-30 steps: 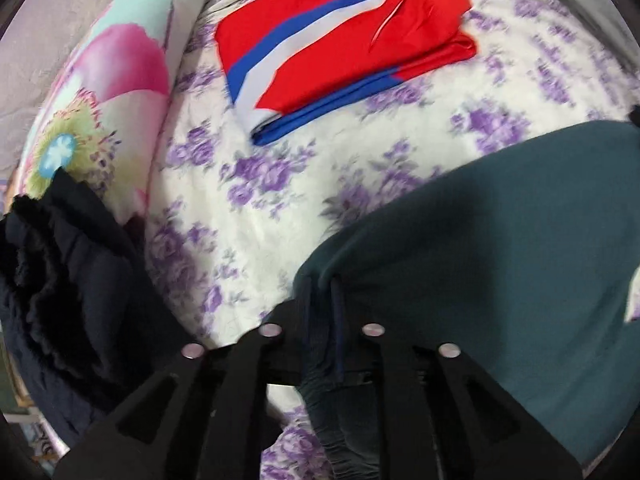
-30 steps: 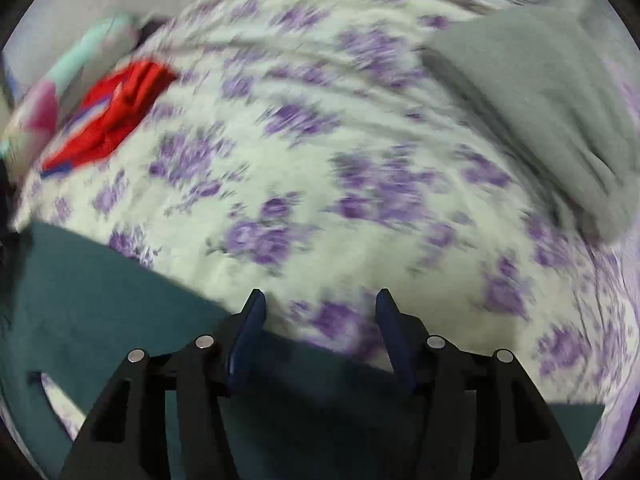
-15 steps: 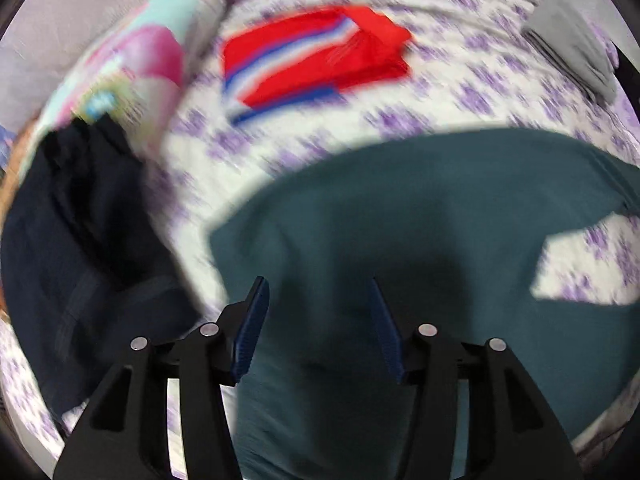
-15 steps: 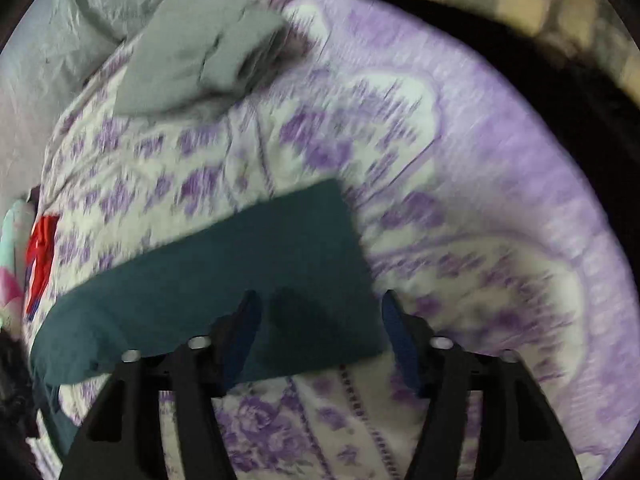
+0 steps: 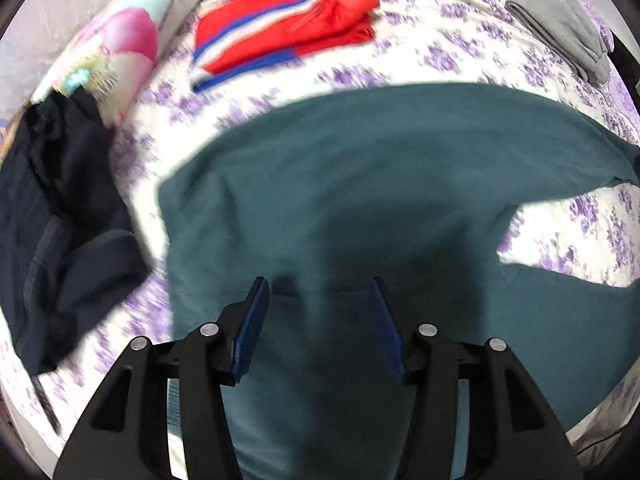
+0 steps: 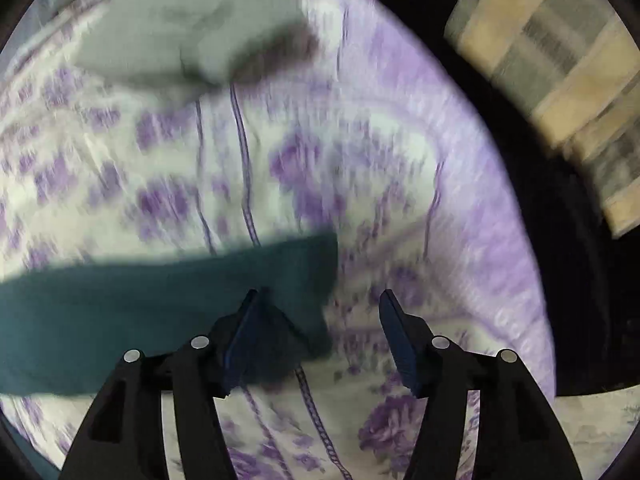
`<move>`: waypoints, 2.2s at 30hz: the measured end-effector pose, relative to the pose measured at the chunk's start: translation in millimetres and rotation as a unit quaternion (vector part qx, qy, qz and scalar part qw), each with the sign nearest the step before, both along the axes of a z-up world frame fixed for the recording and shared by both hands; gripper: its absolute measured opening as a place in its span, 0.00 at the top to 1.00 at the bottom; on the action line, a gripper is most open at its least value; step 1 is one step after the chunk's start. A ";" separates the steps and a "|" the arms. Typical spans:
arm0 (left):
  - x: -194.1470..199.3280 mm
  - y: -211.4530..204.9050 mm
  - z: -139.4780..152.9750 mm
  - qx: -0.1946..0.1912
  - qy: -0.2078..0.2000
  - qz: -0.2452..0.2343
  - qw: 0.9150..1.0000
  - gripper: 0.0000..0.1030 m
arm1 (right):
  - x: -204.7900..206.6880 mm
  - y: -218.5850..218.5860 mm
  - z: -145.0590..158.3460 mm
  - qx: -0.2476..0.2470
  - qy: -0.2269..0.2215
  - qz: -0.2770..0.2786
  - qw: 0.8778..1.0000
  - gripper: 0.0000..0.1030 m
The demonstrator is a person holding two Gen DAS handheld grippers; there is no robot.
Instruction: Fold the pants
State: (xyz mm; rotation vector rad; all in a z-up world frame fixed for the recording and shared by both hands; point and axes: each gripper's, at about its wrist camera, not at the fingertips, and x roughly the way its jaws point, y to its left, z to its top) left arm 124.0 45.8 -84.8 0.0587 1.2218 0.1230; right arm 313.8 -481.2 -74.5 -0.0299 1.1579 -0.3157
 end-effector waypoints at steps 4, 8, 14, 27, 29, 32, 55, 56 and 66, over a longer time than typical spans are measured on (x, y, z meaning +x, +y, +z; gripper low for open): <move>20.4 21.8 12.9 0.043 -0.011 -0.012 0.999 0.50 | 12.4 54.6 19.4 0.050 -0.070 0.115 0.990 0.33; 57.4 49.6 17.7 0.061 -0.010 -0.047 0.997 0.49 | 25.0 135.4 10.5 0.121 -0.052 0.257 0.957 0.33; 97.5 76.5 0.8 0.064 0.027 -0.108 0.992 0.50 | 25.3 254.5 -13.8 0.151 0.003 0.414 0.898 0.33; 101.8 81.1 -22.6 0.053 0.044 -0.196 0.978 0.96 | 35.5 271.6 -25.4 0.194 0.047 0.414 0.888 0.96; 93.2 81.3 -2.8 0.042 0.020 -0.194 0.980 0.96 | 26.3 266.5 -7.9 0.203 0.032 0.413 0.887 0.96; 72.5 85.0 32.4 0.014 -0.020 -0.184 0.983 0.96 | -3.8 249.1 26.5 0.221 0.011 0.418 0.881 0.96; -130.3 108.4 19.3 -0.091 -0.028 -0.055 0.994 0.34 | -256.6 183.7 -2.6 0.293 0.050 0.266 0.917 0.44; -131.3 111.2 20.4 -0.096 -0.028 -0.048 0.994 0.30 | -257.2 180.4 2.8 0.292 0.039 0.257 0.920 0.44; -119.7 117.6 -0.8 -0.284 0.079 0.083 0.952 0.29 | -258.9 171.6 32.1 0.300 -0.012 0.229 0.926 0.40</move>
